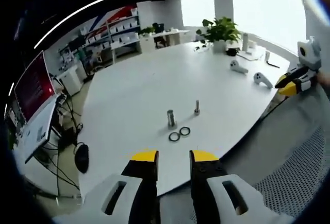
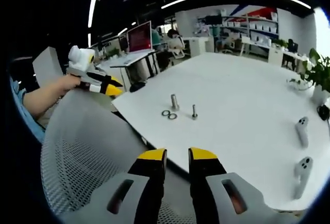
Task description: Place the washer onto the threaded stud by aligning its center hole with the stud, sliding it down to the base, and recovering from edge contact or off-axis alignment until the washer reaches the visible bottom stop.
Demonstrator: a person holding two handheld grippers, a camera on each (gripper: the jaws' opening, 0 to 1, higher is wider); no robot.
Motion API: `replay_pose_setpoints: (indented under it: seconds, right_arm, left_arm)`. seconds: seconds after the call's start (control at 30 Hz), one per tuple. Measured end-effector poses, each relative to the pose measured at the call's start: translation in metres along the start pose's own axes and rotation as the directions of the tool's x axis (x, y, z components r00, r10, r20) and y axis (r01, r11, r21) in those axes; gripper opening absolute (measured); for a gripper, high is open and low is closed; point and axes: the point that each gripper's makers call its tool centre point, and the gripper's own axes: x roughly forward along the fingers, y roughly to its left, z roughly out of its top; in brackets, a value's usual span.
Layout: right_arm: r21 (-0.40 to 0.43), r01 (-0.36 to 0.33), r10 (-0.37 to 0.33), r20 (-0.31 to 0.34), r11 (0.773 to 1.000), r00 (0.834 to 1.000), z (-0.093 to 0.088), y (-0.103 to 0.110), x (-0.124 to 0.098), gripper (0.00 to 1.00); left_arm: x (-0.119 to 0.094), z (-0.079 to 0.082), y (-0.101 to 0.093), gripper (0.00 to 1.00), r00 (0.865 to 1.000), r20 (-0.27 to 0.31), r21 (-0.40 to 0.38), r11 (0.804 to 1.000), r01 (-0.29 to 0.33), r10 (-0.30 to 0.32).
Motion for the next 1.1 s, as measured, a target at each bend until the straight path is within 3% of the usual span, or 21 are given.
replay_pose_setpoints:
  seconds: [0.07,0.17,0.3,0.43,0.47,0.57,0.6,0.63,0.73,0.87,1.0,1.1]
  right_arm:
    - [0.004,0.013,-0.013,0.0,1.0,1.0,0.0,-0.003,0.0,0.19]
    - [0.017,0.042,-0.042,-0.003,0.999,0.999,0.0,-0.008,0.0,0.19]
    - [0.059,0.045,-0.041,-0.056,0.997,0.998,-0.011,-0.008,0.0,0.2]
    - [0.129,0.111,-0.096,-0.113,0.985,0.989,-0.022,-0.017,-0.002,0.2]
    - [0.148,0.119,-0.102,-0.122,0.982,0.987,-0.024,-0.018,-0.002,0.2]
    - [0.155,0.112,-0.096,-0.11,0.981,0.989,-0.023,-0.018,-0.002,0.21]
    - [0.157,0.116,-0.098,-0.114,0.981,0.989,-0.023,-0.018,-0.002,0.21]
    - [0.156,0.118,-0.1,-0.118,0.981,0.988,-0.024,-0.019,-0.001,0.2]
    - [0.152,0.116,-0.096,-0.136,0.982,0.986,-0.025,-0.019,0.0,0.2]
    - [0.143,0.106,-0.083,-0.161,0.984,0.983,-0.029,-0.017,0.0,0.2]
    - [0.146,0.125,-0.1,-0.168,0.981,0.981,-0.03,-0.02,-0.001,0.2]
    - [0.143,0.123,-0.097,-0.176,0.982,0.98,-0.031,-0.02,0.0,0.2]
  left_arm:
    - [0.004,0.011,0.0,0.23,0.999,0.001,0.041,0.998,0.049,-0.049]
    - [0.012,0.015,0.009,0.24,0.991,-0.097,0.2,0.974,0.108,-0.09]
    - [0.027,0.023,0.014,0.27,0.976,-0.149,0.27,0.943,0.194,-0.158]
    - [0.05,0.014,0.019,0.31,0.952,-0.228,0.313,0.911,0.268,-0.202]
    - [0.056,0.01,0.018,0.31,0.945,-0.244,0.322,0.902,0.289,-0.216]
    - [0.083,-0.012,0.01,0.32,0.896,-0.329,0.349,0.844,0.408,-0.297]
    - [0.089,-0.018,0.009,0.31,0.886,-0.351,0.329,0.846,0.42,-0.303]
    - [0.1,-0.025,0.008,0.31,0.872,-0.377,0.342,0.828,0.444,-0.312]
    - [0.119,-0.036,0.017,0.31,0.859,-0.429,0.399,0.794,0.458,-0.28]
    - [0.139,-0.038,0.019,0.31,0.843,-0.45,0.396,0.781,0.483,-0.294]
    - [0.157,-0.041,0.018,0.32,0.829,-0.476,0.42,0.753,0.507,-0.293]
    - [0.168,-0.045,0.018,0.32,0.821,-0.492,0.417,0.749,0.515,-0.291]
